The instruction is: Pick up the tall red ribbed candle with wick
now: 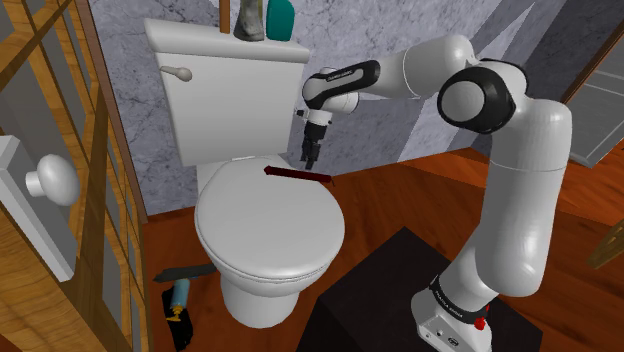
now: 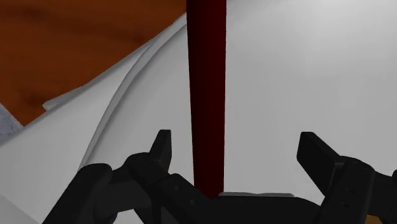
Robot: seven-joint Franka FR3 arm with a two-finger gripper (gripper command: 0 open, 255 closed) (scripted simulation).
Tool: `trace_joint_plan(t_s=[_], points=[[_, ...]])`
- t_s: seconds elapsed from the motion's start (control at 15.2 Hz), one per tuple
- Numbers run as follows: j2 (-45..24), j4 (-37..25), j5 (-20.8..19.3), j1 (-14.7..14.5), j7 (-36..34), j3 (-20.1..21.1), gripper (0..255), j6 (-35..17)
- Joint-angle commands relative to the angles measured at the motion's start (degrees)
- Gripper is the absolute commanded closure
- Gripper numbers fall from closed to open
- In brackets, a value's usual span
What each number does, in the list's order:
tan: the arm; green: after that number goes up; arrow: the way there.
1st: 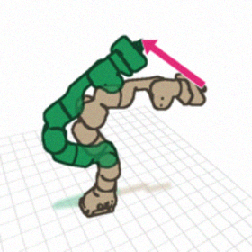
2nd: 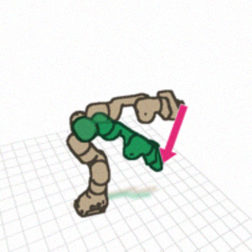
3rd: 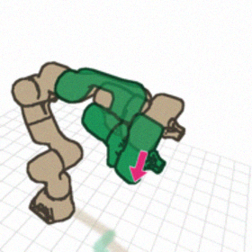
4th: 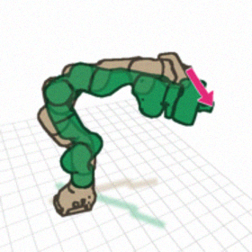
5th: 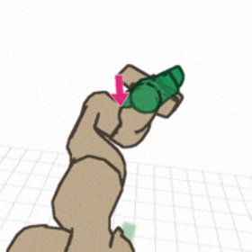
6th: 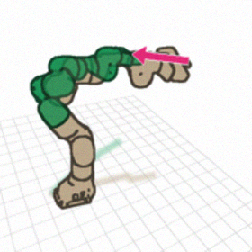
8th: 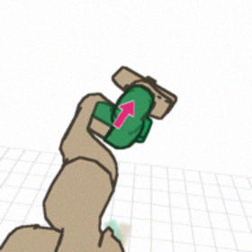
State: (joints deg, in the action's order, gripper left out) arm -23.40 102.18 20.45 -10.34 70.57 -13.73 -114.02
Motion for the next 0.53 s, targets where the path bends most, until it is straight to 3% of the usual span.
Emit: trace_joint_plan(t_s=[0.0, 0.46], points=[[-2.9, -2.8, 0.4, 0.4, 2.1, 0.8, 0, 0.5], [-6.1, -1.6, 1.7, 0.7, 3.7, 1.4, 0, -3.6]])
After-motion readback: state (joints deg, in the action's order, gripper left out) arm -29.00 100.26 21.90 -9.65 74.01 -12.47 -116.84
